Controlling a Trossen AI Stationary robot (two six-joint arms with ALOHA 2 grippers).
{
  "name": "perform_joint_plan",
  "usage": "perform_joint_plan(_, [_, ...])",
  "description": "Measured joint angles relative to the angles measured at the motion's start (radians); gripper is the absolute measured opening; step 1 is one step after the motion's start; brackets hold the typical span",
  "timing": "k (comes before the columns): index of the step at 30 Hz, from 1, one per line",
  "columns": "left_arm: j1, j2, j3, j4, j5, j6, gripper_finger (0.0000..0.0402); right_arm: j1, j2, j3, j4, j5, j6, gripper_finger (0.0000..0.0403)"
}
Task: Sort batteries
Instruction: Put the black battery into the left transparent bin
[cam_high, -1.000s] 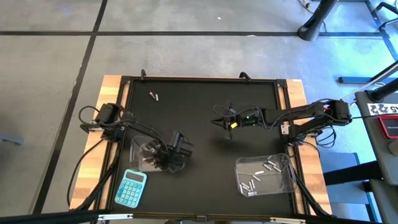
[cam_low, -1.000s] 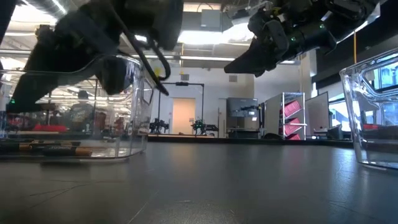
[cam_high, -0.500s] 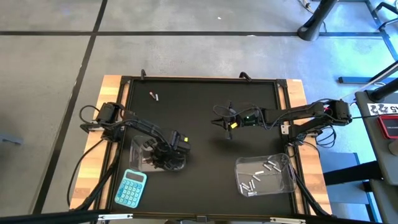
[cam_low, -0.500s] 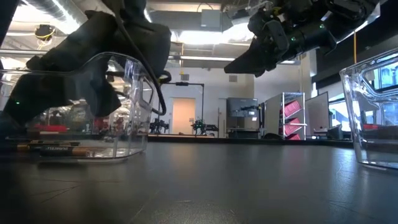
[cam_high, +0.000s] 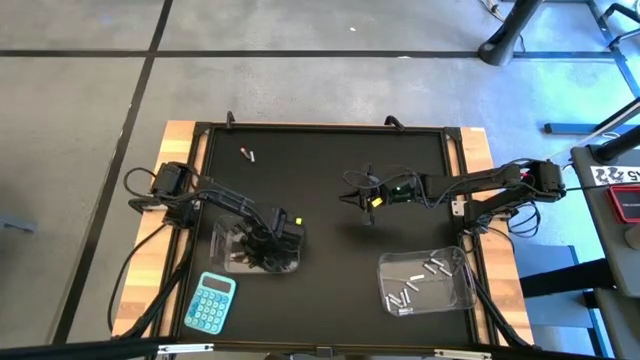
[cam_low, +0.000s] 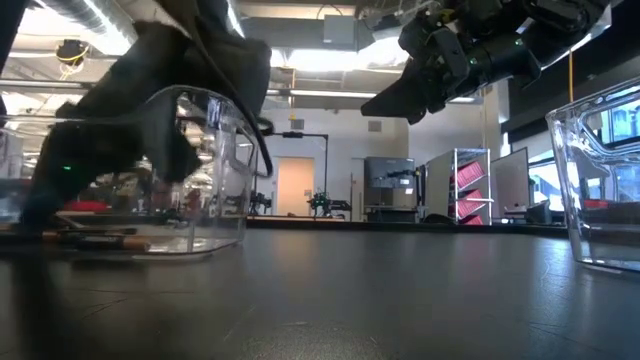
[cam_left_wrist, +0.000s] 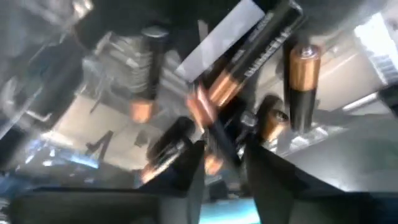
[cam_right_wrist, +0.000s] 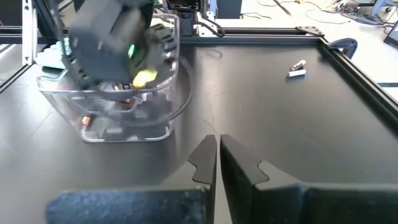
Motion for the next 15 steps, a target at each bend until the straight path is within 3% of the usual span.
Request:
perform_joint_plan(8, [0.088, -0.261, 0.038, -0.149, -0.121, -0.013, 0.0182, 0.0, 0.0, 0.0, 0.0, 0.0, 0.0, 0.0024])
perform_joint_plan(12, [0.14, -0.416, 0.045, -0.163, -0.373, -0.033, 0.0188, 0.0, 0.0, 0.0, 0.001, 0.0, 0.0, 0.0024])
perform_joint_plan(15, [0.252, -0.49, 0.035, -0.212, -0.546, -0.004, 0.0185, 0.0, 0.0, 0.0, 0.008, 0.0, 0.0, 0.0024])
